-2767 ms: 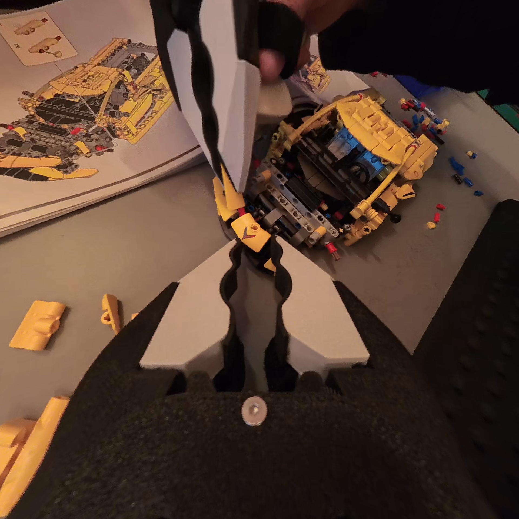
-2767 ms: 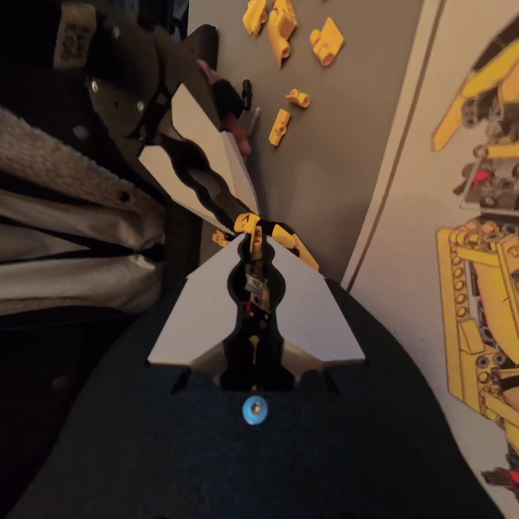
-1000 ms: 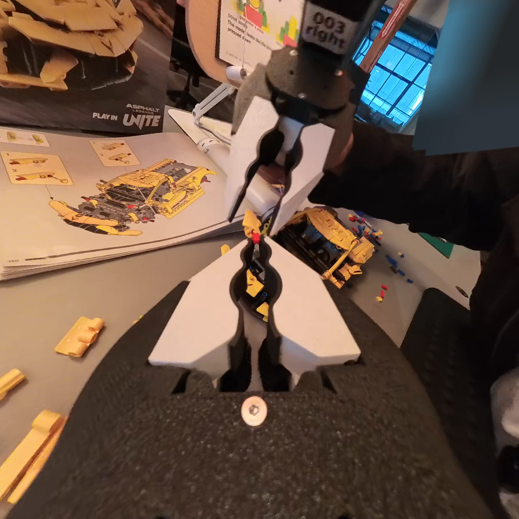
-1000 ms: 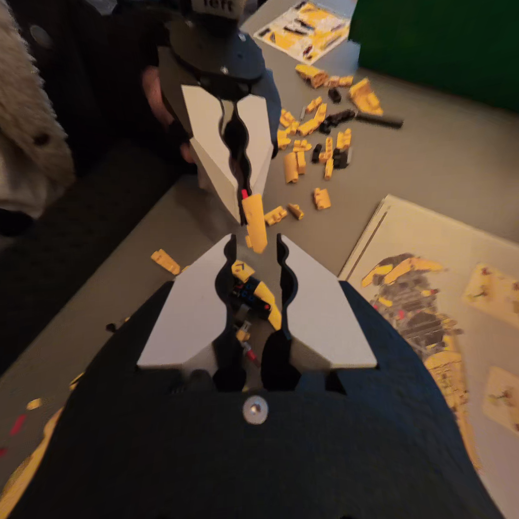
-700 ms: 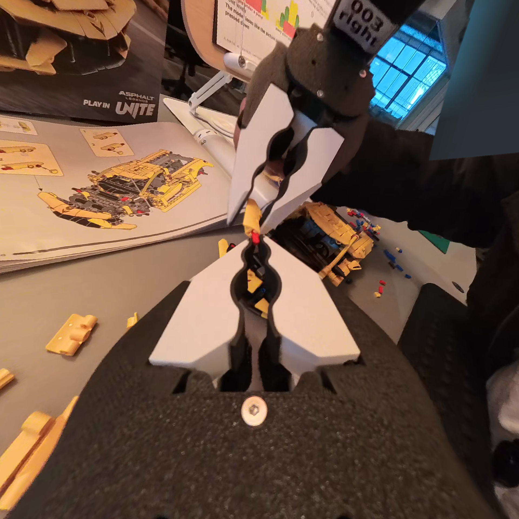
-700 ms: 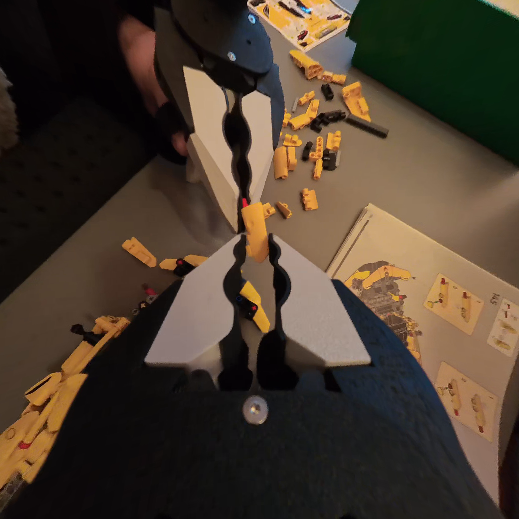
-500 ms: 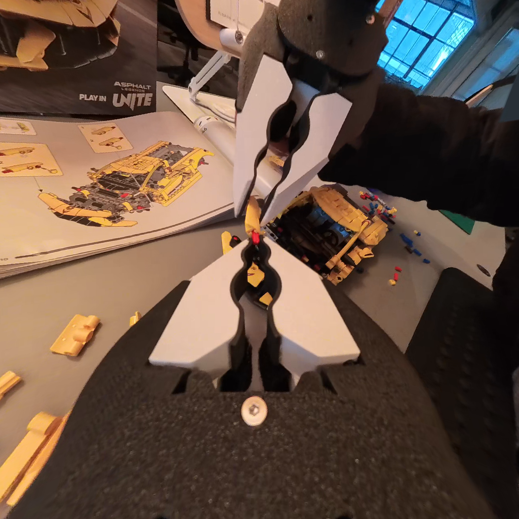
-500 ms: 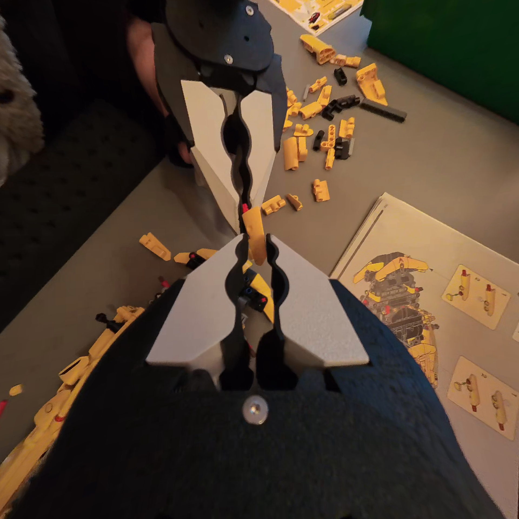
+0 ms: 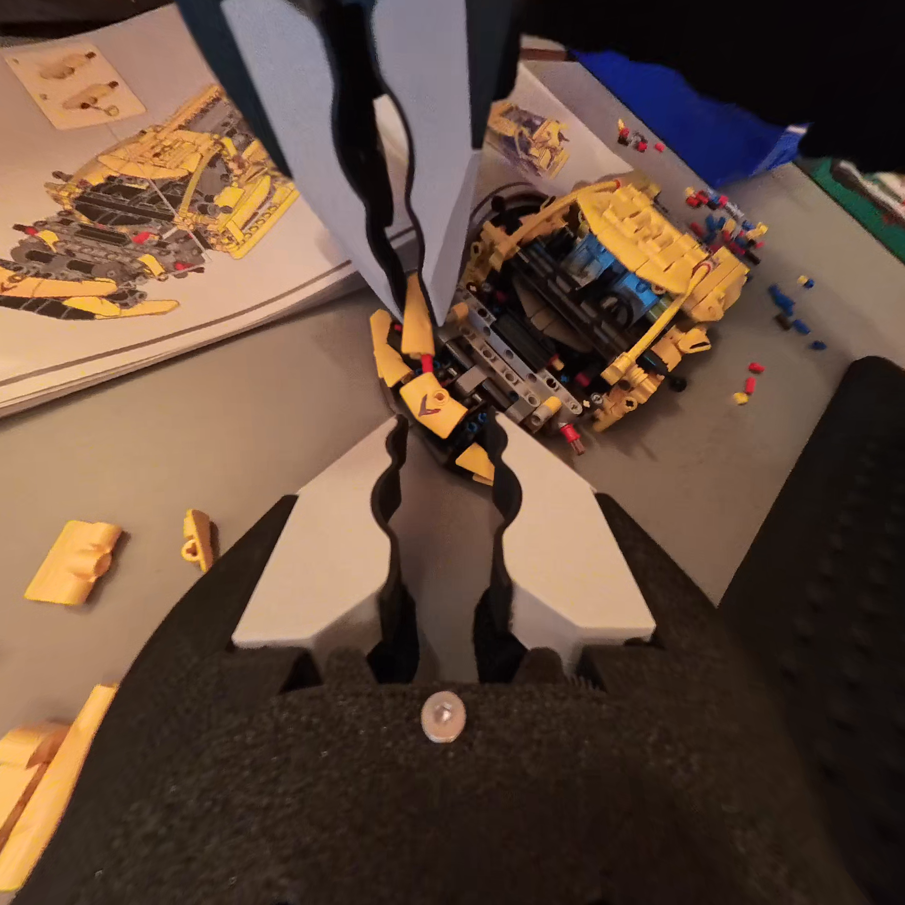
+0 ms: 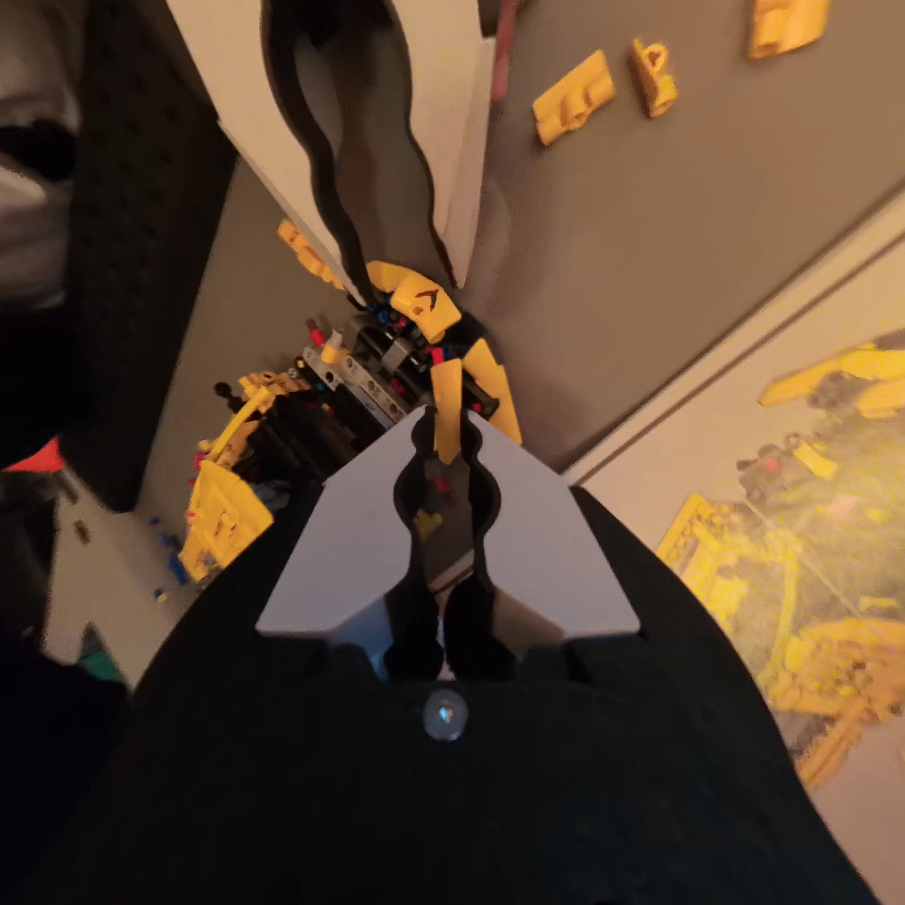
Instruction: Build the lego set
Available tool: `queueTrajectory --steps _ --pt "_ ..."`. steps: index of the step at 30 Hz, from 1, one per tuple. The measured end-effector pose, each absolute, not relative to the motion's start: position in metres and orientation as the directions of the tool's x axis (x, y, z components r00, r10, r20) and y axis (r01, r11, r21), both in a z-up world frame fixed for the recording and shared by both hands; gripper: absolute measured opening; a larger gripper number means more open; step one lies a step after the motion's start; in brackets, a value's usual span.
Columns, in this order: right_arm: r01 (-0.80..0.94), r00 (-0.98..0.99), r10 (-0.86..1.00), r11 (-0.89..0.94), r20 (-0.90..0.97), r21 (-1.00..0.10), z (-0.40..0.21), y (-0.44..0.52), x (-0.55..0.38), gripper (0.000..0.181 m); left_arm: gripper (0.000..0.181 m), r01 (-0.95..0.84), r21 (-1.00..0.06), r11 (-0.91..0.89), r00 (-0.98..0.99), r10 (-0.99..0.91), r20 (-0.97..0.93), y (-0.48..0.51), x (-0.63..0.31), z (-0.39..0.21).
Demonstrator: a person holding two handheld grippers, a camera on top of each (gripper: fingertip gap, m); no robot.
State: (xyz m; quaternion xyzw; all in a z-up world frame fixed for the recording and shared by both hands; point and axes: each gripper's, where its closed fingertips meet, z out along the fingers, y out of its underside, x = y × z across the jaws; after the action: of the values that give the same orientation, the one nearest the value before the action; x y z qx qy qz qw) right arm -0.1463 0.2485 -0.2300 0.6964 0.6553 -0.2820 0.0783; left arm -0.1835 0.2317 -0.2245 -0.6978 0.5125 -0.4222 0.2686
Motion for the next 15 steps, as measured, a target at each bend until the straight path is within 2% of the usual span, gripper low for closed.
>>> queueTrajectory --steps 4,9,15 --pt "0.962 -0.057 0.805 -0.114 -0.59 -0.248 -0.228 0.2481 -0.1506 0.009 0.023 -0.517 -0.81 -0.276 0.117 -0.961 0.252 0.2319 -0.1825 -0.2284" --pt "0.965 -0.082 0.751 -0.105 -0.655 -0.241 -0.2272 0.2504 -0.1539 0.009 0.022 -0.522 -0.816 -0.25 0.105 -0.968 0.23 0.2319 -0.1818 -0.2283" --pt "0.983 -0.118 0.716 -0.015 -0.689 -0.184 -0.2258 0.2526 -0.1556 0.008 0.021 -0.525 -0.818 -0.236 0.094 -0.971 0.219 0.2315 -0.1815 -0.2283"
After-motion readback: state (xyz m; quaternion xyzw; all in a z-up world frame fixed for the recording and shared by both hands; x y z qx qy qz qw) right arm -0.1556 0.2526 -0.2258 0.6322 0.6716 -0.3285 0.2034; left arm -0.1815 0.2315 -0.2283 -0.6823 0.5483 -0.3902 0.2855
